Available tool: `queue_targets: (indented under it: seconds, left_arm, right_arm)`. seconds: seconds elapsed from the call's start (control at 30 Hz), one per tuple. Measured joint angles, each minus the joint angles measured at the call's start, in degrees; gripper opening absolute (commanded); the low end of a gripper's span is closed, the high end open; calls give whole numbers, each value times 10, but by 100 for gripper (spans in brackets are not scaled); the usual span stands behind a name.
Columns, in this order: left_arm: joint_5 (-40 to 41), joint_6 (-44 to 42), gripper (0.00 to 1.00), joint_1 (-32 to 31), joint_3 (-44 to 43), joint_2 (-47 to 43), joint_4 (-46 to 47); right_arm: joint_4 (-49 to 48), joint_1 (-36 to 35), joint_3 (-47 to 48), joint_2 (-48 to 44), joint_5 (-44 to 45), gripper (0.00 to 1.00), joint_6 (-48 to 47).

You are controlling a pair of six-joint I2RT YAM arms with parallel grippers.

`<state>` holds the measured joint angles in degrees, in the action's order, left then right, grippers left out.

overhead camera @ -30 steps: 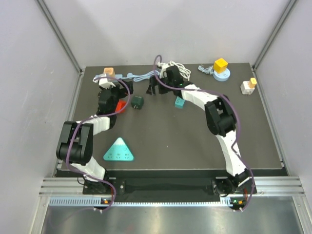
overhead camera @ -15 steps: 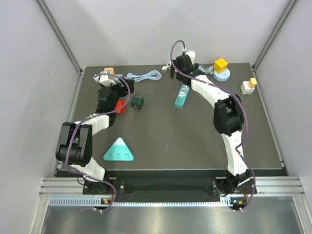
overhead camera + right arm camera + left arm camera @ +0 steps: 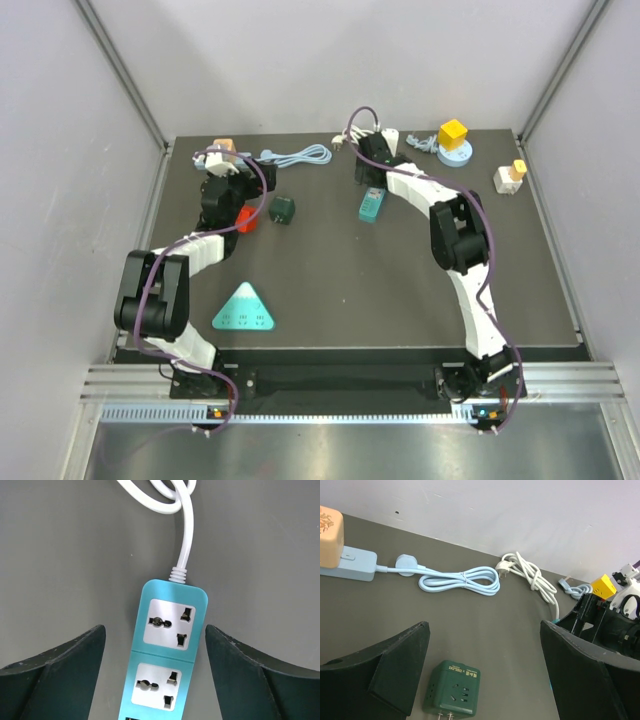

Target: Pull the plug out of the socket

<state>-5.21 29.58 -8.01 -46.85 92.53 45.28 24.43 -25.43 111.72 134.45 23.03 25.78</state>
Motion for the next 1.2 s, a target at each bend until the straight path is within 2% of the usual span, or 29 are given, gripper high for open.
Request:
queue_targets:
  seconds: [0.23, 0.37, 0.4, 0.47, 0.53, 0.63, 0.97, 1.1, 1.2]
  left_arm:
    - [-4, 6, 95, 0, 0, 0, 0]
    - [-5, 7, 95, 0, 0, 0, 0]
    - [-6, 7, 95, 0, 0, 0, 0]
    - [-7, 7, 95, 0, 0, 0, 0]
    - [-10, 8, 95, 0, 0, 0, 0]
    - [-17, 14, 95, 0, 0, 0, 0]
    - [-44, 28, 94, -8, -2, 20, 1]
    - [-48, 34, 94, -18, -4, 26, 1]
    - [-49, 35, 94, -23, -5, 27, 1]
  right_arm:
    - [8, 1, 0, 4, 0, 65, 13]
    - [3, 4, -15, 5, 2, 46, 17]
    - [-2, 5, -20, 2, 1, 45, 19]
    - [-16, 7, -40, -8, -2, 33, 21]
    - [-32, 11, -71, -25, -5, 26, 22]
    - [-60, 18, -152, -74, -11, 0, 21]
    - [-72, 22, -511, -340, -24, 0, 14]
    - [-58, -2, -640, -461, -26, 0, 65]
    - [-35, -70, -699, -530, -14, 0, 147]
